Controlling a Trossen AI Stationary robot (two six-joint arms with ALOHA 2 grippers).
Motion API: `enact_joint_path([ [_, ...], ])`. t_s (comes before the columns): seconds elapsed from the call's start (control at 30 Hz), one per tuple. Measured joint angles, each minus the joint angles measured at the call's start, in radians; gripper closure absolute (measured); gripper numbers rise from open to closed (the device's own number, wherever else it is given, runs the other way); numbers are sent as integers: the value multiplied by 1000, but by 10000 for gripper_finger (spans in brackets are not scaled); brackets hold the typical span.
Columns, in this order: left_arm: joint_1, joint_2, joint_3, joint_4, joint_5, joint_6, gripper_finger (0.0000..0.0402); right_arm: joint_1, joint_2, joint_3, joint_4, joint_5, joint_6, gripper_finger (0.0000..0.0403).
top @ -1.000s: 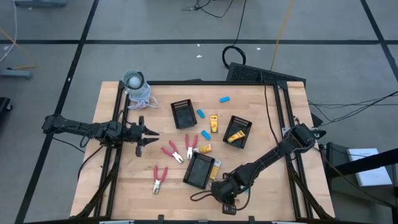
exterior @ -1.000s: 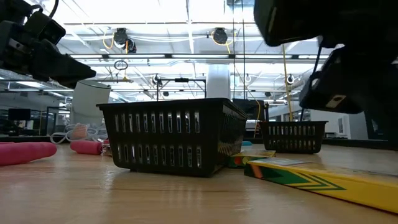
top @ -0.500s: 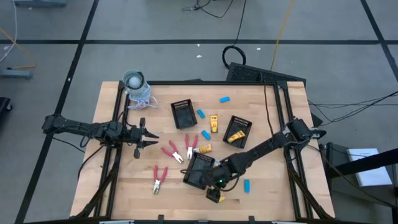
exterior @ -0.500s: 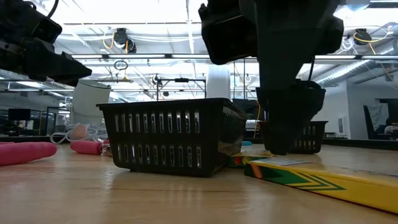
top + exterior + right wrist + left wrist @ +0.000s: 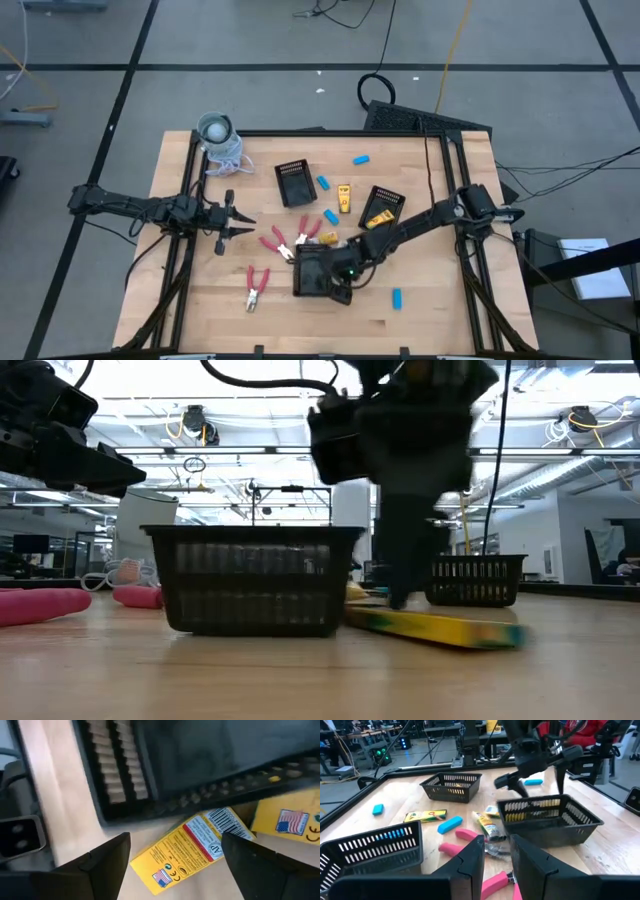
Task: Pick & Place School Supplies
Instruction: Move the crayon to the centre of the table
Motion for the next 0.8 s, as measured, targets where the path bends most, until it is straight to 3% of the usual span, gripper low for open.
enact_joint_path([
  [0.23, 0, 0, 0, -1, -3, -10, 304, -21, 1, 0, -1, 87, -171, 97],
  [0.4, 0, 0, 0, -1, -7, -20, 304, 8, 1, 0, -103, 227, -263, 97],
  [0.67, 0, 0, 0, 0, -4, -74, 304, 163, 0, 1, -192, 347, -211, 97],
  [0.8, -5, 6, -1, 27, -4, -119, 304, 224, -1, 0, -210, 467, -170, 97],
])
